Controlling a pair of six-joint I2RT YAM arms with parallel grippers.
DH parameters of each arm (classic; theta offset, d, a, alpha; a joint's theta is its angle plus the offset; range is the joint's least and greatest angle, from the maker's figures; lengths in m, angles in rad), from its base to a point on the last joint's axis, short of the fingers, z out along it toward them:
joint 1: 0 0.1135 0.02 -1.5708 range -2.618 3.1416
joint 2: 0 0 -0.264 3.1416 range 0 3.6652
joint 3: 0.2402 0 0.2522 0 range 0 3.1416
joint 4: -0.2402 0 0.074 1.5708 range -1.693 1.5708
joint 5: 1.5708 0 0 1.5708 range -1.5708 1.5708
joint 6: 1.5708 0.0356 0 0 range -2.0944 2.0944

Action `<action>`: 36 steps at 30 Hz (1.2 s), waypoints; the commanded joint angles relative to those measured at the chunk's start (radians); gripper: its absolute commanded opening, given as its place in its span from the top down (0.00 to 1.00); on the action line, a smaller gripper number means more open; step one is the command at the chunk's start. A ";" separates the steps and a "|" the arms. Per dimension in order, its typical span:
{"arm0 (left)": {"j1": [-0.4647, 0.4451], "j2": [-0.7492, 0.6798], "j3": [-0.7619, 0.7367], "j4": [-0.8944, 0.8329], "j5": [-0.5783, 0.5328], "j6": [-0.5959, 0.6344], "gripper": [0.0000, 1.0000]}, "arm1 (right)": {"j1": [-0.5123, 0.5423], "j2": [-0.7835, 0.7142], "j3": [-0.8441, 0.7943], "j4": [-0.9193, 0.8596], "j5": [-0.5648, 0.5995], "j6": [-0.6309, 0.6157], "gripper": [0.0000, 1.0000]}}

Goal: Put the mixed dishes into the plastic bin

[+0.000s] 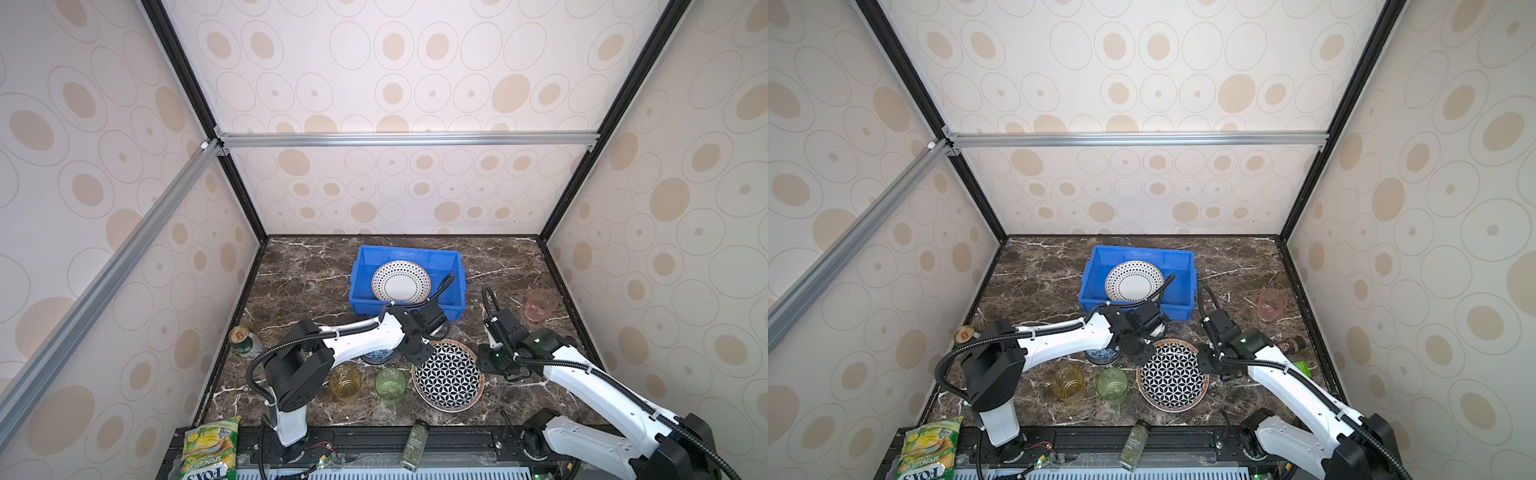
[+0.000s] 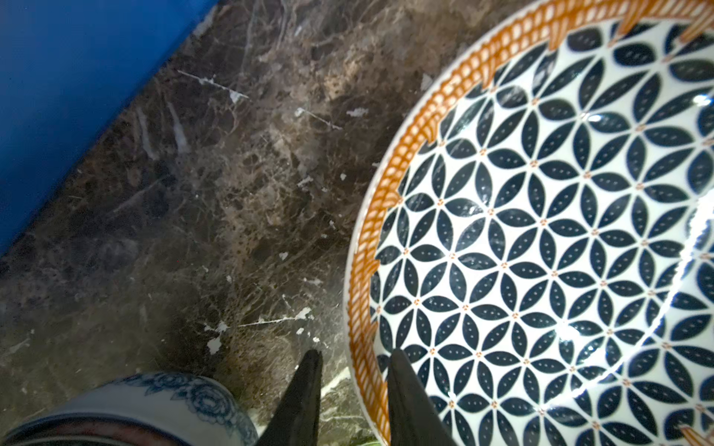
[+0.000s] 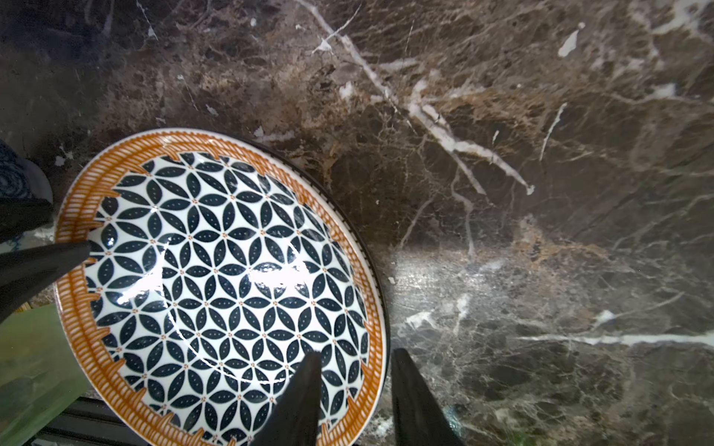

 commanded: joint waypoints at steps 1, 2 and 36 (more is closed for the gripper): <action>-0.010 0.026 0.033 -0.012 -0.004 0.002 0.70 | 0.011 0.010 -0.012 -0.013 -0.009 0.005 0.66; -0.010 0.029 0.031 -0.005 0.001 -0.003 0.70 | 0.010 0.012 -0.014 -0.011 -0.012 0.005 0.66; -0.005 0.067 0.086 -0.043 0.008 -0.003 0.75 | 0.010 0.025 -0.089 0.058 -0.012 0.022 0.73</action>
